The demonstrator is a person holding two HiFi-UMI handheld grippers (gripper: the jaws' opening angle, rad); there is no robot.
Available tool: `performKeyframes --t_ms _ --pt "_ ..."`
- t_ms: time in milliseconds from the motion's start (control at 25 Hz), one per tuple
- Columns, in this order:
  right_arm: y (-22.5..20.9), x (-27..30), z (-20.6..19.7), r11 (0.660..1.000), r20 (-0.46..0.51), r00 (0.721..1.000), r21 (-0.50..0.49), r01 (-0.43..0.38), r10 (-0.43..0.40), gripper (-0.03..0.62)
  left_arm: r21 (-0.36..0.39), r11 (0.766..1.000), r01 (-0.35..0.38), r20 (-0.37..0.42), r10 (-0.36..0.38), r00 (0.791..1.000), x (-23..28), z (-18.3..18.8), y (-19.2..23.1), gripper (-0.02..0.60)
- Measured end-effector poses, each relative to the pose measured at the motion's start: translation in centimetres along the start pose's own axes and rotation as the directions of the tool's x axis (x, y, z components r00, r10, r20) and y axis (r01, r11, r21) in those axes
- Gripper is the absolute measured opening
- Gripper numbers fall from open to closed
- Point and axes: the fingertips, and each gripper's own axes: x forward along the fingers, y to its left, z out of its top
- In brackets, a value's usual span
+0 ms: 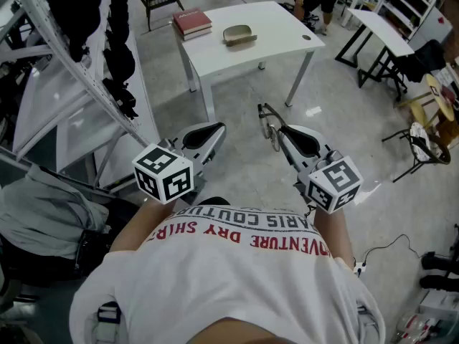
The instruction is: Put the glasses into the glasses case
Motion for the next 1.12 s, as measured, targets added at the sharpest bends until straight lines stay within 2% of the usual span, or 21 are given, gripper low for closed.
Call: performKeyframes --t_ms 360,680,920,1120 --pt "1.0 -1.4 -1.3 1.0 -0.037 0.999 0.017 0.019 -0.019 0.043 -0.005 1.0 0.009 0.006 -0.009 1.0 -1.0 -0.8 -1.3 0.029" --pt "0.2 -0.5 -2.7 1.0 -0.074 0.997 0.028 0.006 -0.004 0.043 -0.027 0.999 0.02 -0.003 -0.02 1.0 0.5 -1.5 -0.2 0.029" --pt "-2.7 1.7 -2.7 0.999 -0.086 0.996 0.028 0.023 -0.021 0.043 -0.036 0.999 0.029 -0.009 -0.029 1.0 3.0 -0.9 2.1 0.029" --pt "-5.9 5.8 -2.9 0.999 -0.102 0.995 0.032 0.026 -0.022 0.043 -0.048 0.998 0.035 -0.02 -0.036 0.999 5.9 -0.3 6.3 0.029"
